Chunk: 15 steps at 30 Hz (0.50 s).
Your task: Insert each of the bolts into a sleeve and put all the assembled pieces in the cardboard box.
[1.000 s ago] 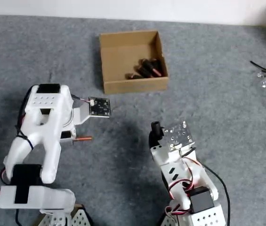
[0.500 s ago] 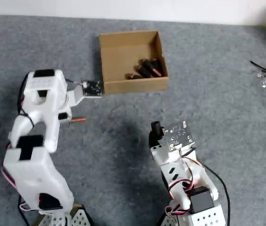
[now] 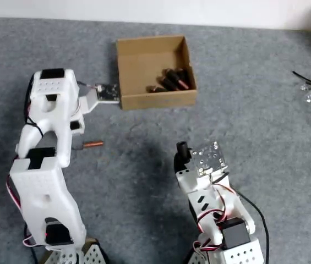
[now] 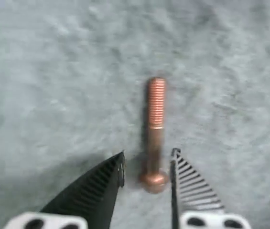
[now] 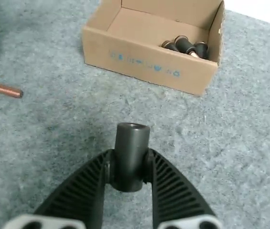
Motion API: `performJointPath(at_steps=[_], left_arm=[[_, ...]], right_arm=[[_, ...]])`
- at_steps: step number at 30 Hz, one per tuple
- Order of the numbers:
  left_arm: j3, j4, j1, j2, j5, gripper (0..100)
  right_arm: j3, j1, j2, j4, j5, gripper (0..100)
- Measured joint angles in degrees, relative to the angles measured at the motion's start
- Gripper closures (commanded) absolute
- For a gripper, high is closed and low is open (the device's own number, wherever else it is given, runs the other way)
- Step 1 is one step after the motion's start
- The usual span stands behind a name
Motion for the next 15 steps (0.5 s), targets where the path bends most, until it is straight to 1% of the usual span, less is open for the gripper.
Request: performJointPath(at_steps=[2,4,7,9,10,12,15], left_arm=[[-2.64,0.09,0.09,0.09,1.93,83],[-5.63,0.18,0.44,0.09,5.54,83],[-8.44,0.62,1.93,0.09,15.82,83],[-9.67,1.93,2.55,0.09,25.93,83],[-10.2,2.81,2.55,0.09,32.53,83],[-10.37,4.48,1.23,0.09,47.38,83],[-10.11,5.54,-2.02,0.09,71.91,83]], right_arm=[[0.0,0.0,0.0,0.0,0.0,99.5],[0.0,0.0,0.0,0.0,0.0,99.5],[0.0,0.0,0.0,0.0,0.0,99.5],[0.0,0.0,0.0,0.0,0.0,99.5],[0.0,0.0,0.0,0.0,0.0,99.5],[0.0,0.0,0.0,0.0,0.53,99.5],[0.97,0.0,0.0,0.0,1.58,99.5]])
